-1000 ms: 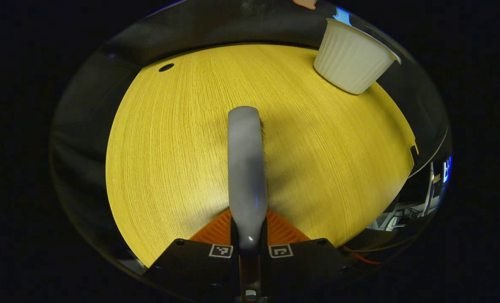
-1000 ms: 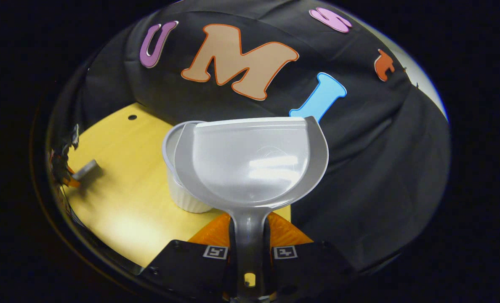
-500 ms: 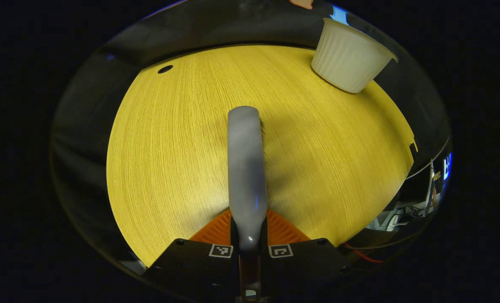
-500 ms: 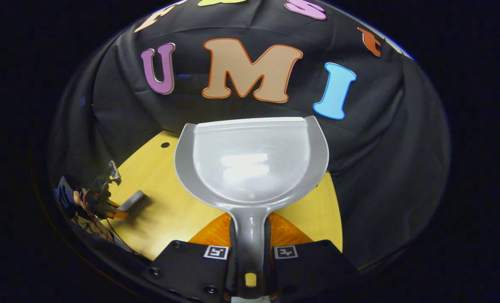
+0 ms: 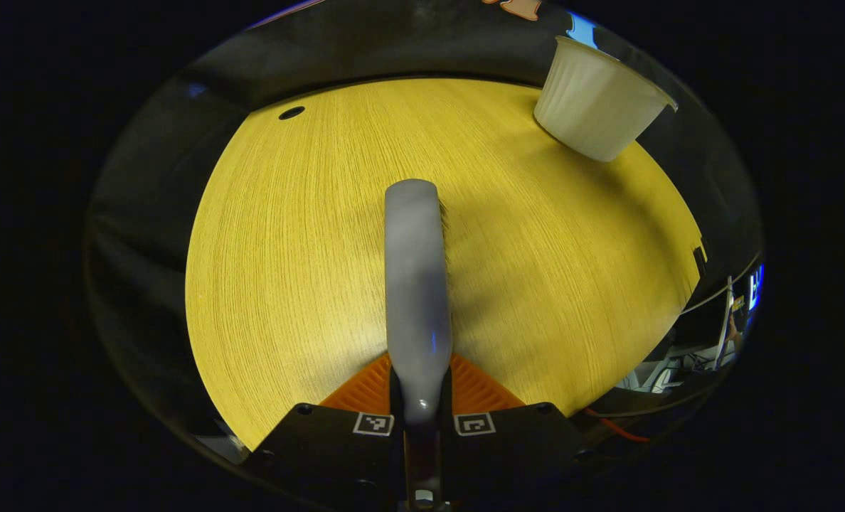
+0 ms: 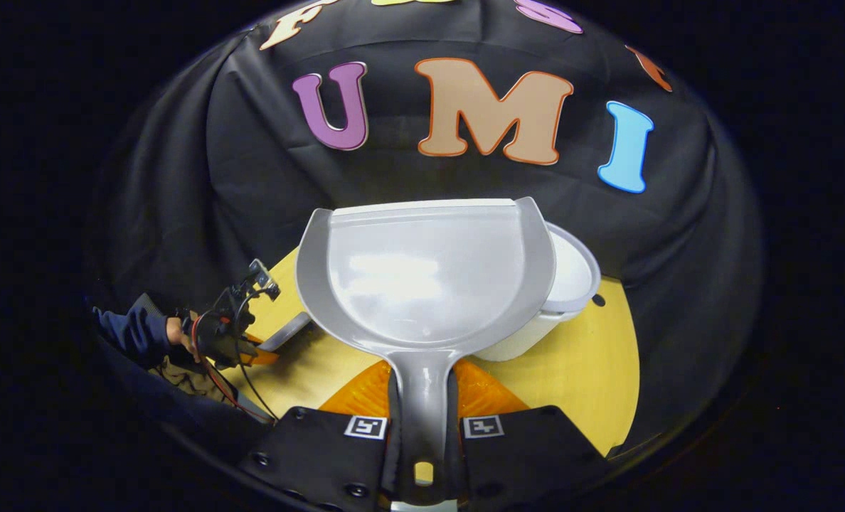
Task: Pick up the small broom and dustpan from the desktop, sweep the trash into the dustpan with the broom, and then empty the trash into the garbage bin.
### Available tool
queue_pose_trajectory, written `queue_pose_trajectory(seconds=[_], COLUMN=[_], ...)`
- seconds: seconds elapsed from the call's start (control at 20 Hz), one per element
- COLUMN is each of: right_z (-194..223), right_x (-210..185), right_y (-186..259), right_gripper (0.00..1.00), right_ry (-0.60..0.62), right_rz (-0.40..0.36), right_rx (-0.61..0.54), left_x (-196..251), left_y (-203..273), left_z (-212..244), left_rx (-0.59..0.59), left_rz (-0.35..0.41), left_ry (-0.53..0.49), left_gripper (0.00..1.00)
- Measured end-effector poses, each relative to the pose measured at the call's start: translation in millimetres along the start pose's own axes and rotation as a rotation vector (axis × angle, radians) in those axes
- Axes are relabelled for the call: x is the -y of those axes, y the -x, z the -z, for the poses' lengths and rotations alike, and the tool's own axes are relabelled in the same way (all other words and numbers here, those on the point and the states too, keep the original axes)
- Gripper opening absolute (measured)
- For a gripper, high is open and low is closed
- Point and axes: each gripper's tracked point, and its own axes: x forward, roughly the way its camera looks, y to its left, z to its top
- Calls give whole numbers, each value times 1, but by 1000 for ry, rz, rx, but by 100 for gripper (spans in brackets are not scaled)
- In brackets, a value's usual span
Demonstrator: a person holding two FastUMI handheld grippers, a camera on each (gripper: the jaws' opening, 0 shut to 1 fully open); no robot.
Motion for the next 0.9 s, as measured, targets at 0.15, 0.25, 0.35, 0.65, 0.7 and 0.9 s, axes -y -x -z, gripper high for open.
queue_pose_trajectory(seconds=[0.15, 0.25, 0.35, 0.65, 0.7, 0.9], right_z=[38, 53, 68, 120, 127, 154], right_x=[-20, -26, -32, -51, -54, -57], right_y=[-14, -20, -27, -61, -65, -87], right_gripper=[25, 25, 25, 25, 25, 25], right_ry=[-42, -54, -61, -79, -81, -103], right_rz=[-11, -18, -20, -7, -4, 14], right_rx=[-81, -113, -143, -252, -268, -322], left_x=[0, -1, -2, -5, -5, -5], left_y=[0, 1, 1, 0, 0, 0], left_z=[0, 1, 0, 0, 0, 0], left_rx=[9, 10, 13, 17, 17, 20], left_rz=[-3, -4, -5, -2, -3, -7], left_ry=[30, 39, 47, 83, 87, 103], left_gripper=[17, 17, 17, 17, 17, 16])
